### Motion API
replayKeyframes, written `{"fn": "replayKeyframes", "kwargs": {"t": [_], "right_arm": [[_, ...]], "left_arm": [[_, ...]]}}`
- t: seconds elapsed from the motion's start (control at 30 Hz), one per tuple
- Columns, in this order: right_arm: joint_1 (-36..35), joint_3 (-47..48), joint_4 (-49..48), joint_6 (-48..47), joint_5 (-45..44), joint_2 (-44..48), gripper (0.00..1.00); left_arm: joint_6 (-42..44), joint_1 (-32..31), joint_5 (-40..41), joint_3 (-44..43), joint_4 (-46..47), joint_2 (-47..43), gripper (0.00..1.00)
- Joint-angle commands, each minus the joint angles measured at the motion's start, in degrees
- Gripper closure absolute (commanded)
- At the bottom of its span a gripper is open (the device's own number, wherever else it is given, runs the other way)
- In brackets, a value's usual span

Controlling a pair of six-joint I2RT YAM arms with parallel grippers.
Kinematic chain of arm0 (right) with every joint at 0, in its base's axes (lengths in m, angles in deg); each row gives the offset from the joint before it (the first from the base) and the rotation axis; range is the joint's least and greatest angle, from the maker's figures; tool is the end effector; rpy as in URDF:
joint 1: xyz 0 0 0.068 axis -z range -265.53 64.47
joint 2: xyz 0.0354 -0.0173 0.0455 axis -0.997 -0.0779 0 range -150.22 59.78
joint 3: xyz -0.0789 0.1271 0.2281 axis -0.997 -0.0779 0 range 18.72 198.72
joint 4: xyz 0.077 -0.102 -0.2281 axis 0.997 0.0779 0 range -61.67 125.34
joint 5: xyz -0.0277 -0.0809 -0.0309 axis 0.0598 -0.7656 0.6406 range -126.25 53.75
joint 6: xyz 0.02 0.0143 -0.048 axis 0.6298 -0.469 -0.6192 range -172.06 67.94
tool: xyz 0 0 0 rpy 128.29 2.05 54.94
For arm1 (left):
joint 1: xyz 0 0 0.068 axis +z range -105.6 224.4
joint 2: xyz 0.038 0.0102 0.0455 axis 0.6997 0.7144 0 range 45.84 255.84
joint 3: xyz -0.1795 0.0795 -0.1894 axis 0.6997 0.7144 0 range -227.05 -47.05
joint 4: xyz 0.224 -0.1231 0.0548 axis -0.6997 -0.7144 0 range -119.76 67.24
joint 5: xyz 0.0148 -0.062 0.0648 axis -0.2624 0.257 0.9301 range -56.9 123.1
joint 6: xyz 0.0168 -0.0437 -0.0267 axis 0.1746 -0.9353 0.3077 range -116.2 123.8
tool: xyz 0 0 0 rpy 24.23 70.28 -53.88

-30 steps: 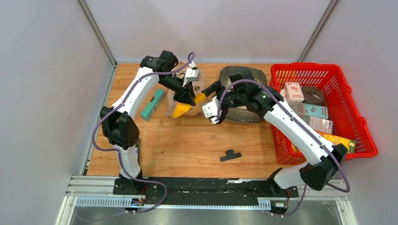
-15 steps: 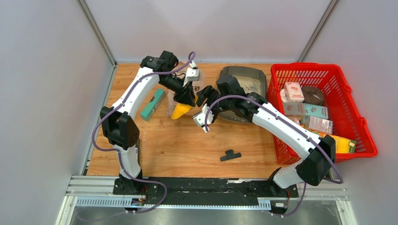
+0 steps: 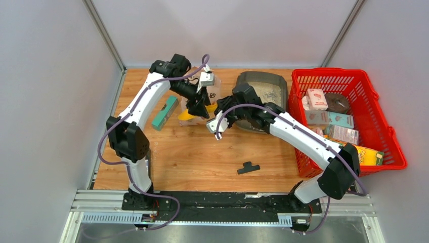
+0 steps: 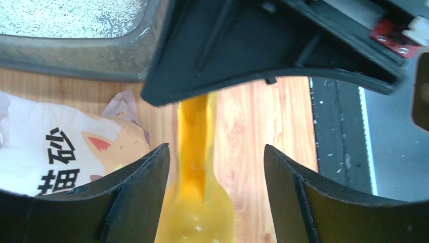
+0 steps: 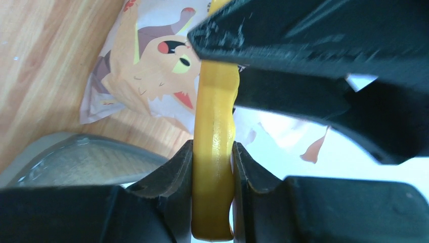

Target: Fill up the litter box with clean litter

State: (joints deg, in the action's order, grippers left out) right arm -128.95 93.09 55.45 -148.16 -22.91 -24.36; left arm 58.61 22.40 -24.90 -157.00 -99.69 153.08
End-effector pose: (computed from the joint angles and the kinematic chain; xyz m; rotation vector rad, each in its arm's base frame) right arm 0.2352 0.2339 0.3285 -2.1110 0.6412 -0.2576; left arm 0.3273 -0.1649 0.3478 1.6068 1.7352 -1.1615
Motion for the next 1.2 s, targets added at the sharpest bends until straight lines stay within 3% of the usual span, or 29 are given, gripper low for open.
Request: {"fn": "replayKeyframes", "kwargs": {"t": [0.0,0.13,0.17,0.27,0.43,0.63,0.97,1.17], "right_arm": [[2.1,6.5,6.8,11.4,1.7,1.9,1.0],[5.4,16.4,22.4,25.3,10.2,1.7,1.0],[6.3,18.2,25.1,31.6,13.2,1.4,1.0],[8.2,24.7,34.0,37.9,19.0,-0.8,1.0],[9.1,31.2,41.7,45.5,22.2,-4.0,1.0],[10.6,40.2,49.7,49.2,24.9,-10.2,1.0],[11.7,42.3,51.3,51.0,28.0,-12.3,1.0],[13.9,45.0,50.8,54.2,32.6,-14.3,1.0]], "left_arm": [[-10.6,1.0,-0.7,1.9,-3.8,-12.9,0.24],[-19.0,1.0,11.7,17.7,25.6,-28.8,0.2],[-19.6,1.0,13.8,25.1,36.6,-32.0,0.17],[-14.6,0.6,16.8,33.8,46.2,-41.0,0.15],[-7.1,-3.9,28.7,39.4,52.6,-45.5,0.17],[0.9,-6.3,32.7,43.9,60.4,-46.3,0.19],[9.2,-9.5,33.0,43.9,60.1,-43.6,0.53],[12.2,-10.8,31.6,46.4,59.5,-42.2,0.59]]}}
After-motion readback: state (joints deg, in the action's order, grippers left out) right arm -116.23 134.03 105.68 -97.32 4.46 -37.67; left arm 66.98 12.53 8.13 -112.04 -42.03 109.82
